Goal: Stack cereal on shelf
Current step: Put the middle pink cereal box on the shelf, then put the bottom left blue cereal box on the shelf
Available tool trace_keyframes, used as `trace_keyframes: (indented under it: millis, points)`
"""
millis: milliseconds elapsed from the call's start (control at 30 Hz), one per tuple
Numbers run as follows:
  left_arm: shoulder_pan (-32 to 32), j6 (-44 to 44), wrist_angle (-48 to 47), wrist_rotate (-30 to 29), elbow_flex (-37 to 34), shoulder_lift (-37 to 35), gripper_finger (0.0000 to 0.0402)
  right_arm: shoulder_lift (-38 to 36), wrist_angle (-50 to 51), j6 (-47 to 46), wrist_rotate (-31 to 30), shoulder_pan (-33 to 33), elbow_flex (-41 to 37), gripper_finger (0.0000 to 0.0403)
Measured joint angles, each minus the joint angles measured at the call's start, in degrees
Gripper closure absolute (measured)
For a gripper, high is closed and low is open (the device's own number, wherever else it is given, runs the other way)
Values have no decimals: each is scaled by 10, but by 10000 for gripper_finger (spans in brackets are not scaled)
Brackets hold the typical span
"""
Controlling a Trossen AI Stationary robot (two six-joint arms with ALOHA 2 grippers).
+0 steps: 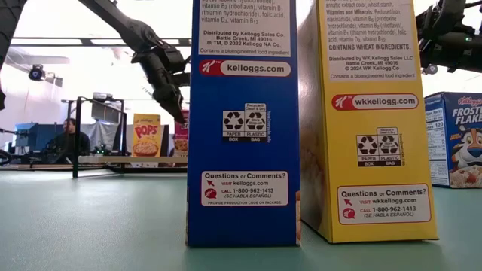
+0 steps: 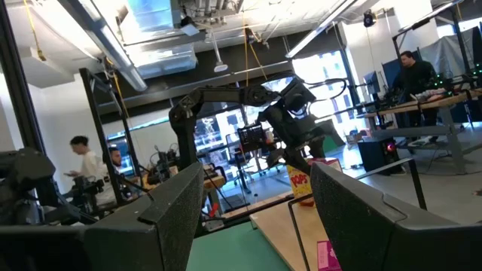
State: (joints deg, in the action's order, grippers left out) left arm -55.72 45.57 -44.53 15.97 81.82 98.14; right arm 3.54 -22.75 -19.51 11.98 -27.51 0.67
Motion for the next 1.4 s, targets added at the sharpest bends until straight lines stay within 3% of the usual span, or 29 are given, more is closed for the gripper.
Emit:
trace_keyframes:
  millis: [300, 867, 1400]
  points:
    - [-1, -11, 0, -1, 0, 29, 207, 0, 0, 0, 0, 0, 0, 167]
    - [-1, -45, -30, 0, 0, 16, 145, 0, 0, 0, 0, 0, 0, 167]
    - [-3, -60, -30, -3, 0, -51, 125, 0, 0, 0, 0, 0, 0, 167]
